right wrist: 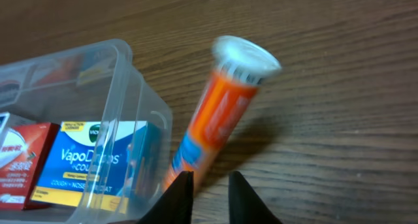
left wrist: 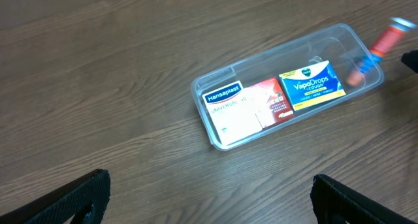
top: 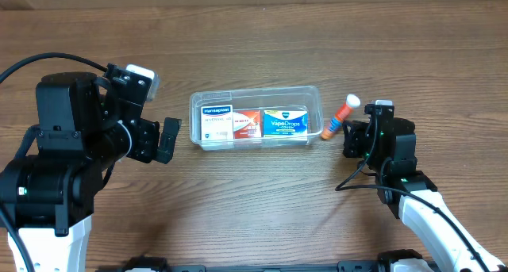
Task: Pack container
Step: 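Move right gripper to the orange tube and grasp it, then lift the orange tube with right gripper over the container's right end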
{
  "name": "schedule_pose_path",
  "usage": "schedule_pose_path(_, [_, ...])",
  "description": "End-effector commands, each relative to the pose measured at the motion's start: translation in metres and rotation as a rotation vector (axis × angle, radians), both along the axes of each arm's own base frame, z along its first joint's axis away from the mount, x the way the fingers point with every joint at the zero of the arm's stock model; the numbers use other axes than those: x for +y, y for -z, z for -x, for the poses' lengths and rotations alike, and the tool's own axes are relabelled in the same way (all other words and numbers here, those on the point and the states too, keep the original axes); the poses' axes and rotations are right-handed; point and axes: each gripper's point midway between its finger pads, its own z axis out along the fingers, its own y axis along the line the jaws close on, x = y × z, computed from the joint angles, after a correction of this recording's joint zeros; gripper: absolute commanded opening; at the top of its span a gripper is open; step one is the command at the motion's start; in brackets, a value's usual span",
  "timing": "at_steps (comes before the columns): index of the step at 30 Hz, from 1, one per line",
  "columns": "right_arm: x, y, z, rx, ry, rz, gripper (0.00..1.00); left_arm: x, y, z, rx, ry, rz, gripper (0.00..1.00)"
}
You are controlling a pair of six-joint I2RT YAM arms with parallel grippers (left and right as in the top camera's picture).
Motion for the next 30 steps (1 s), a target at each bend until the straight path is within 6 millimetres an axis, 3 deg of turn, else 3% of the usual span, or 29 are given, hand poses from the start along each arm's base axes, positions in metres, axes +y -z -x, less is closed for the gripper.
schedule_pose_path(1, [0.002,-0.008,-0.007,-0.027,-0.005,0.006,0.13,-0.001,-0.001,0.000,-0.008,0.016,0.001,1.00])
schedule_pose_path(2, [0.002,-0.010,-0.008,-0.034,-0.005,0.005,0.09,-0.001,-0.001,0.000,-0.008,0.016,0.001,1.00])
schedule_pose_path(4, [0.002,-0.010,-0.008,-0.037,-0.005,0.004,0.12,-0.001,-0.002,0.000,-0.009,0.016,0.001,1.00])
schedule_pose_path(5, [0.002,-0.010,-0.008,-0.036,-0.006,0.003,0.21,-0.001,-0.001,0.000,-0.008,0.016,0.001,1.00])
schedule_pose_path(7, [0.003,-0.014,-0.010,-0.036,-0.001,-0.004,0.56,-0.001,-0.001,0.000,-0.008,0.016,0.001,1.00])
schedule_pose_path(8, [0.004,-0.019,-0.012,-0.020,-0.004,-0.008,0.62,-0.001,-0.001,0.000,-0.008,0.016,0.001,1.00])
schedule_pose_path(10, [0.005,-0.039,-0.018,0.037,0.008,-0.017,0.66,-0.001,-0.002,0.000,-0.009,0.016,0.001,1.00])
schedule_pose_path(13, [0.000,-0.085,-0.043,0.055,0.047,0.002,0.67,-0.001,-0.001,0.000,-0.008,0.016,0.001,1.00])
schedule_pose_path(16, [0.003,-0.097,-0.067,0.135,0.093,-0.045,0.67,-0.001,-0.001,0.000,-0.008,0.016,0.001,1.00])
schedule_pose_path(19, [0.014,-0.075,-0.099,0.346,0.093,-0.046,0.68,-0.001,-0.001,0.000,-0.008,0.016,0.001,1.00])
schedule_pose_path(23, [0.013,-0.038,-0.131,0.507,0.194,-0.066,0.67,-0.001,-0.001,0.000,-0.008,0.016,0.001,1.00])
schedule_pose_path(30, [0.007,0.031,-0.126,0.668,0.297,-0.052,0.68,-0.001,-0.001,-0.001,-0.006,0.016,0.001,1.00])
